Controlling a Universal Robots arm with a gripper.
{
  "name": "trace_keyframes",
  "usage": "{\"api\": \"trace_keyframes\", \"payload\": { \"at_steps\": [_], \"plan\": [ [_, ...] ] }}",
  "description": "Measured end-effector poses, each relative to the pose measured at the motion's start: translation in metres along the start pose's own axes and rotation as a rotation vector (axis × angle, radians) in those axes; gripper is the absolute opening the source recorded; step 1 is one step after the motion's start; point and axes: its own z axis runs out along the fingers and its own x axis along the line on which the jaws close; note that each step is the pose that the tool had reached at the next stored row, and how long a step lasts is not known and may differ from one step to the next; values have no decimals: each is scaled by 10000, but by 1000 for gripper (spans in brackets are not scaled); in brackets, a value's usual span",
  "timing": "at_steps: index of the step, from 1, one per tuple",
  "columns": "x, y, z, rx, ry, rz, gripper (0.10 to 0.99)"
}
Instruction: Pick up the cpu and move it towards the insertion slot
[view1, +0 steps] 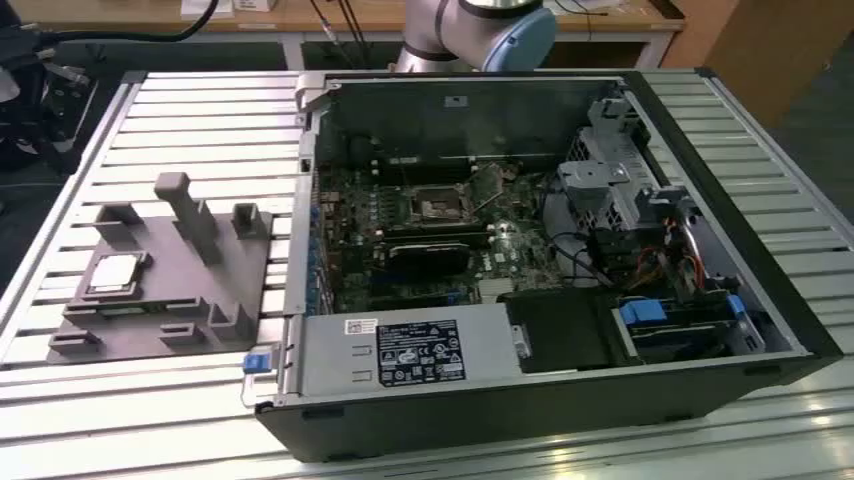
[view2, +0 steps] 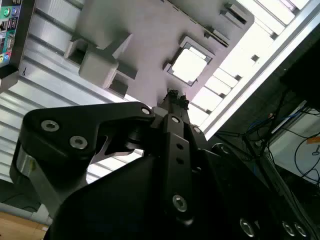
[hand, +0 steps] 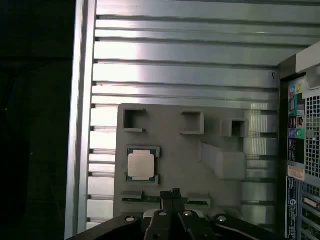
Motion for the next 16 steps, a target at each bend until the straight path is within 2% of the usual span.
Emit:
{"api": "trace_keyframes", "payload": {
  "at_steps": [7, 16],
  "plan": [
    [10, 0, 5, 0, 0, 1, 106],
    [104, 1, 29, -1, 0, 0, 106]
  ]
}}
